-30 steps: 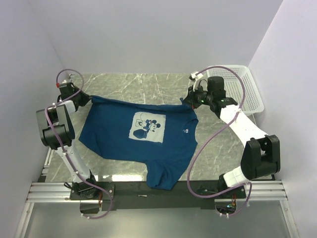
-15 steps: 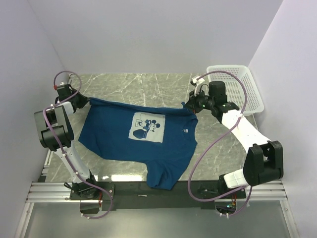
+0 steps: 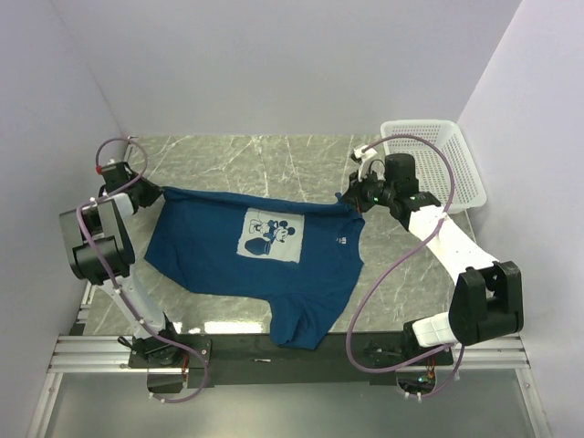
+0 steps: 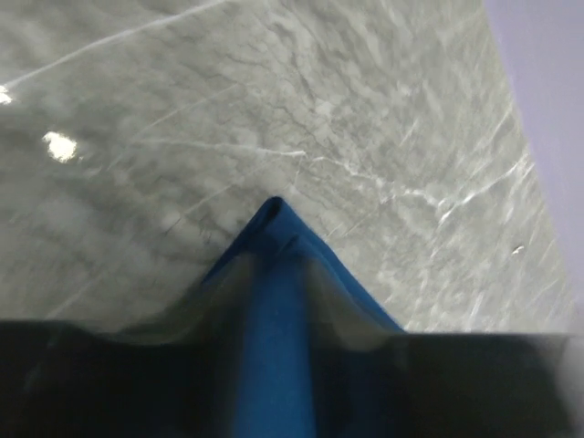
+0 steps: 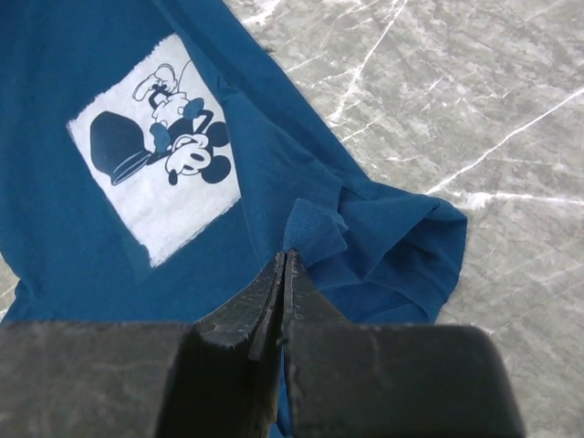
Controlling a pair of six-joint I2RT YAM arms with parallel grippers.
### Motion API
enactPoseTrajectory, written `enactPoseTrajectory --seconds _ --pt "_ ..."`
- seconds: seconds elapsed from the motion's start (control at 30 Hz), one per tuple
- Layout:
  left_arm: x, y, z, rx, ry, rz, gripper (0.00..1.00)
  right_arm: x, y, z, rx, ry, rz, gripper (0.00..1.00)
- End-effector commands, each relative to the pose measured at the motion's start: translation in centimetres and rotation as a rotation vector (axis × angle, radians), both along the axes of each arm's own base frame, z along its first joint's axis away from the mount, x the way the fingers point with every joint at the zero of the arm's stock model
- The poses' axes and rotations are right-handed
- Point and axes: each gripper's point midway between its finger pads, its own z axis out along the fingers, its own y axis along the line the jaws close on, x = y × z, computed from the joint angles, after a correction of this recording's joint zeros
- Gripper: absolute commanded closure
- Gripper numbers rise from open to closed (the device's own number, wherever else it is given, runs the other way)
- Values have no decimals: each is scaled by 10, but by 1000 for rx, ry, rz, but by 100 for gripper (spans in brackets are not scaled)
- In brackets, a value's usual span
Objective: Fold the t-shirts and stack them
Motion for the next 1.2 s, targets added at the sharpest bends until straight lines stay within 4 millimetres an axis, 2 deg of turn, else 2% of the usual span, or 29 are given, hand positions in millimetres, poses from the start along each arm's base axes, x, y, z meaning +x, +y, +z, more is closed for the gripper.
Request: enactPoseTrajectory --seconds 0.0,0.03,0.07,0.1,0.13,0.17,0.23,0.3,0.47,0.57,0.6,0.87,1.17 --pt "-14 22 39 46 -77 98 58 1 1 8 -1 -40 2 96" --pt "-20 33 59 61 -118 157 46 0 1 5 0 -34 6 96" --pt "-25 34 65 74 -130 170 46 -1 2 5 1 -32 10 96" --pt "-35 38 64 65 -127 202 40 -1 1 3 0 -27 9 96" --pt "-40 40 70 70 -137 219 38 -1 1 2 -3 -27 9 96" --pt "-46 44 89 82 -172 239 37 -1 1 -1 -6 -23 11 96" --pt "-57 43 94 75 -178 266 34 -1 -1 -3 -12 -17 7 96" --pt "-67 39 109 70 -219 274 32 -3 1 -5 -17 -15 28 95" --pt "-86 24 130 62 -259 246 31 -18 6 -11 -18 6 104 94" --pt "-96 14 135 56 -265 216 30 -26 7 -13 -25 14 141 94" --pt "-101 8 130 43 -255 202 30 -29 7 -15 -26 24 149 94" --pt "-130 -19 130 22 -279 129 30 -45 7 -28 -63 52 197 94" --pt "-143 -33 126 25 -282 71 30 -65 13 -31 -92 38 248 94"
